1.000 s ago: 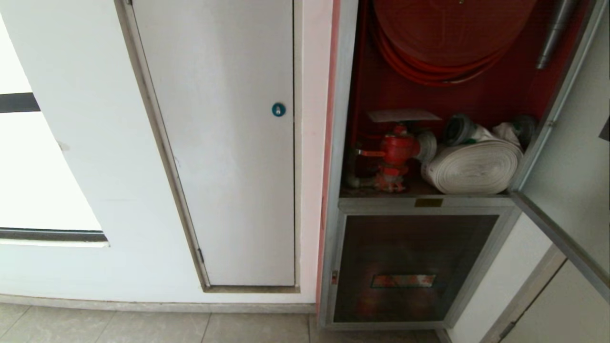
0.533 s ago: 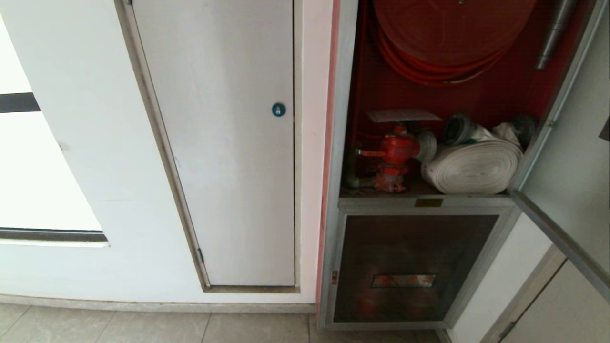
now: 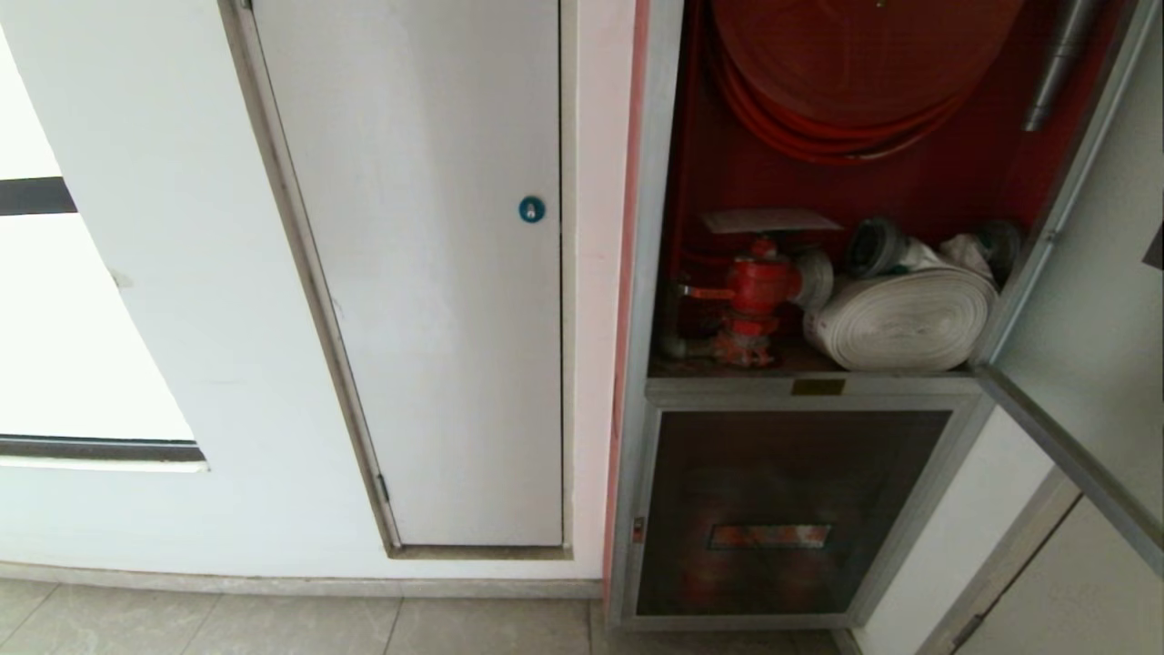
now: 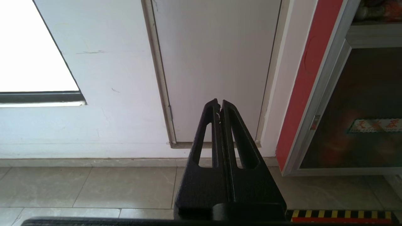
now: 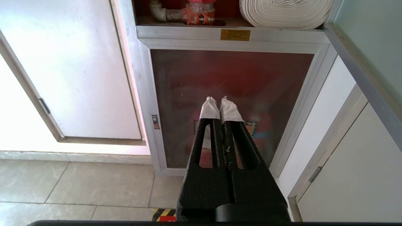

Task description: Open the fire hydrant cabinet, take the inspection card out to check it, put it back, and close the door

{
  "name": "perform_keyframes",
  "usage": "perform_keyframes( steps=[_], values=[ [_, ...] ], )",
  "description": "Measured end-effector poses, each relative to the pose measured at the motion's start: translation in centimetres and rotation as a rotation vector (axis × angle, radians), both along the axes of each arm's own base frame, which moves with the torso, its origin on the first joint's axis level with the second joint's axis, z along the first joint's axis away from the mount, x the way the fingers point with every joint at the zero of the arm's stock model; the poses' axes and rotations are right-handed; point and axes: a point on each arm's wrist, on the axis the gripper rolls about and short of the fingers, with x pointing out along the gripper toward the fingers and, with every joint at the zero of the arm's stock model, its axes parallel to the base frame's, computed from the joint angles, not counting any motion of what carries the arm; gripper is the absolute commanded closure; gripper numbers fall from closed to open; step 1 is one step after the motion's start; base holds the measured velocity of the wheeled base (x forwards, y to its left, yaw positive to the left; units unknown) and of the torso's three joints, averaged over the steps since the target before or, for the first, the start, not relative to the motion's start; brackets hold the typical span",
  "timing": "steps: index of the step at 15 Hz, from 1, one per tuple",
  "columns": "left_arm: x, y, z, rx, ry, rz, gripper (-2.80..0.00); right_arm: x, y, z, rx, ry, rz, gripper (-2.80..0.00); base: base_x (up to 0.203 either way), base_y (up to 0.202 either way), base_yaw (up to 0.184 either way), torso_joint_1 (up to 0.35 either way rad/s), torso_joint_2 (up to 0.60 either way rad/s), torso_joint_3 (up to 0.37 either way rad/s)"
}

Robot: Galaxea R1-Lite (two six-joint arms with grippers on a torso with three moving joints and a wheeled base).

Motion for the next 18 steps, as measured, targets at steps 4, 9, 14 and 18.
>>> perform_keyframes(
  steps=[4, 9, 14, 18],
  values=[
    [0.0, 0.0, 0.0, 0.001, 0.0, 0.0, 0.0, 0.0, 0.0, 0.0, 0.0, 0.0, 0.0, 0.0, 0.0, 0.0, 0.0, 0.0, 0.0, 0.0],
    [0.0, 0.0, 0.0, 0.004, 0.0, 0.001, 0.0, 0.0, 0.0, 0.0, 0.0, 0.0, 0.0, 0.0, 0.0, 0.0, 0.0, 0.0, 0.0, 0.0],
    [0.0, 0.0, 0.0, 0.008, 0.0, 0.0, 0.0, 0.0, 0.0, 0.0, 0.0, 0.0, 0.0, 0.0, 0.0, 0.0, 0.0, 0.0, 0.0, 0.0],
    [0.0, 0.0, 0.0, 0.008, 0.0, 0.001, 0.0, 0.0, 0.0, 0.0, 0.0, 0.0, 0.0, 0.0, 0.0, 0.0, 0.0, 0.0, 0.0, 0.0]
  ],
)
